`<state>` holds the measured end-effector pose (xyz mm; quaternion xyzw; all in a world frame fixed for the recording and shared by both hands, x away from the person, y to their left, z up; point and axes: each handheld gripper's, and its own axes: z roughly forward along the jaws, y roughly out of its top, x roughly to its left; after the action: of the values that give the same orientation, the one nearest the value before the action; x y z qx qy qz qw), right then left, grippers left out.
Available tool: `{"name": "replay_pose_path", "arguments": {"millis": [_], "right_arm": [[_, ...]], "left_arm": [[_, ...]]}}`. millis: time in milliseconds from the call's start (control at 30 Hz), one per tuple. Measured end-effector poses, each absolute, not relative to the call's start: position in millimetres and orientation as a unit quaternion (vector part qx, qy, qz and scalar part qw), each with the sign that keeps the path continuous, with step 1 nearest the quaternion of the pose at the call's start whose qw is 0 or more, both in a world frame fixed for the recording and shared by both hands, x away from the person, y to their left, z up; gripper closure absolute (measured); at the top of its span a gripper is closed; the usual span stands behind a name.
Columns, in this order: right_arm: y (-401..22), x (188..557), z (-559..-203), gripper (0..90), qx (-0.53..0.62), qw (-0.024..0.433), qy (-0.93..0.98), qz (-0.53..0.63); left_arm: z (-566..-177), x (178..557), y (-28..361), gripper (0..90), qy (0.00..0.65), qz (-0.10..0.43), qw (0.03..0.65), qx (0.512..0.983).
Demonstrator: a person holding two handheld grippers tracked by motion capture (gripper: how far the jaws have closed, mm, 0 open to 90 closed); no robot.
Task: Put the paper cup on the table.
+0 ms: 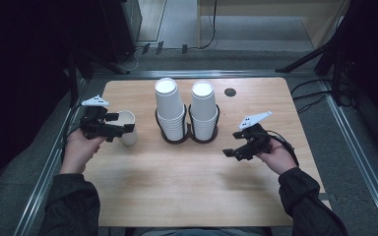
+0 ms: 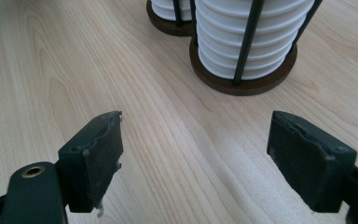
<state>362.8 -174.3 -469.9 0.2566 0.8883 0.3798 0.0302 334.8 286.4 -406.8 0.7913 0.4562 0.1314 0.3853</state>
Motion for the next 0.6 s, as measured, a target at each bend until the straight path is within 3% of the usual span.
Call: {"name": "replay_pose_path", "arguments": {"millis": [167,600], "right_arm": [[-171.7,365.4,-468.7,18.5,0.255,0.028,0.888,0.382],[-171.9,365.0,-469.2,18.5,0.253,0.03,0.889,0.381]], "left_arm": [[-412.6,327.1,276.5,16.8,0.446,0.101,0.412,0.788],[-439.9,321.4,243.5,16.8,0.43,0.103,0.38,0.812]]}}
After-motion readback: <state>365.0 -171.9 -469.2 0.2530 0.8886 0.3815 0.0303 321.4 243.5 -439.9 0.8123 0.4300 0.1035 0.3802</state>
